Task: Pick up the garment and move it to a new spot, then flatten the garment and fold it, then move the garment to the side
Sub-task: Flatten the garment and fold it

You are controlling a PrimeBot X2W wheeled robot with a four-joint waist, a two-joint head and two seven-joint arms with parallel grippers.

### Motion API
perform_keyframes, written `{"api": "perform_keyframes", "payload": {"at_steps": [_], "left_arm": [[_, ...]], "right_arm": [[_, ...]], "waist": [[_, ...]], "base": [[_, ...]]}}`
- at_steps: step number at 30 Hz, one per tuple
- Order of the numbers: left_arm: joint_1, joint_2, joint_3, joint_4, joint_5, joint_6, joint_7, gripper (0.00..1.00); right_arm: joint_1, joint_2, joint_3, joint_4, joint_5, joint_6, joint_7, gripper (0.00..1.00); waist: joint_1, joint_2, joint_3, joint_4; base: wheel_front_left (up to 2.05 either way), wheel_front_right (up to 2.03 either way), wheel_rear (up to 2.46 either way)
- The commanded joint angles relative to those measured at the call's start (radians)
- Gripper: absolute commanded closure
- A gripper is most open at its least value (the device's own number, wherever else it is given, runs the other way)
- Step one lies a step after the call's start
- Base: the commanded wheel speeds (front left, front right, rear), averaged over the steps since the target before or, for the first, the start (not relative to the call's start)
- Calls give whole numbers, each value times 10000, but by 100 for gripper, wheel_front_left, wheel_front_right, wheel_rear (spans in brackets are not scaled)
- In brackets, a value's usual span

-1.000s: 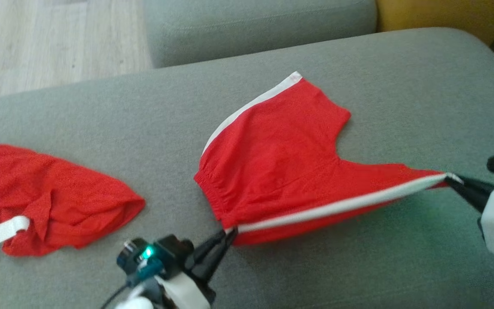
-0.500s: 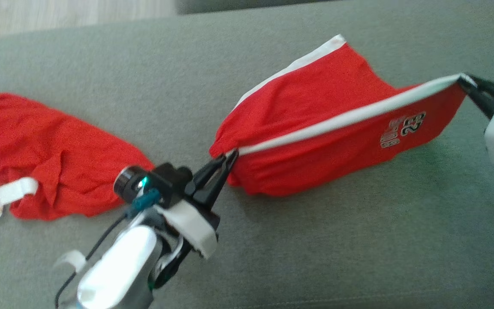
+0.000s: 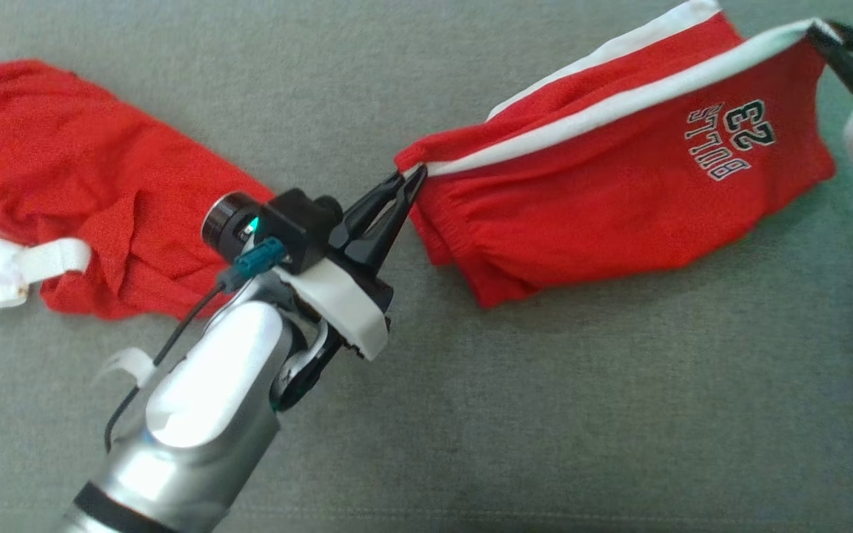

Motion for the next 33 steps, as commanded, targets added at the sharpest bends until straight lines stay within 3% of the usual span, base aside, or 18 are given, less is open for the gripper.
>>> {"api": "perform_keyframes", "payload": {"at_steps": [1, 19, 20, 21, 22, 23, 33], "left_arm": [[-502, 98, 342, -153, -47, -38, -144, 100], [-1364, -377, -107, 1002, -146, -201, -557, 100], [-1398, -379, -92, 1044, -154, -202, -574, 100], [-1432, -382, -61, 1078, -159, -193, -592, 77], [-1462, -386, -35, 1114, -162, -182, -608, 16], [-1494, -392, 1, 1142, -166, -158, -624, 0], [-1277, -150, 485, 1198, -226, 94, -729, 0]], "right_arm": [[-334, -91, 122, 87, -99, 65, -137, 100], [-2456, 582, 2206, 2266, -44, 65, -1186, 100], [-2526, 644, 2197, 2418, -26, 65, -1290, 55], [-2566, 724, 2116, 2641, 45, 65, -1336, 0], [-2603, 820, 2112, 2835, 37, 65, -1364, 0], [-2625, 897, 2116, 2997, 35, 65, -1464, 0], [-2076, 1848, 1560, 4252, 476, 65, -3040, 0]], "waist": [[0, 0, 298, 230], [0, 0, 918, 529], [0, 0, 935, 512], [0, 0, 949, 494], [0, 0, 952, 478], [0, 0, 946, 462], [0, 0, 184, -14]], "base": [[0, 0, 0], [0, 0, 0], [0, 0, 0], [0, 0, 0], [0, 0, 0], [0, 0, 0], [0, 0, 0]]}}
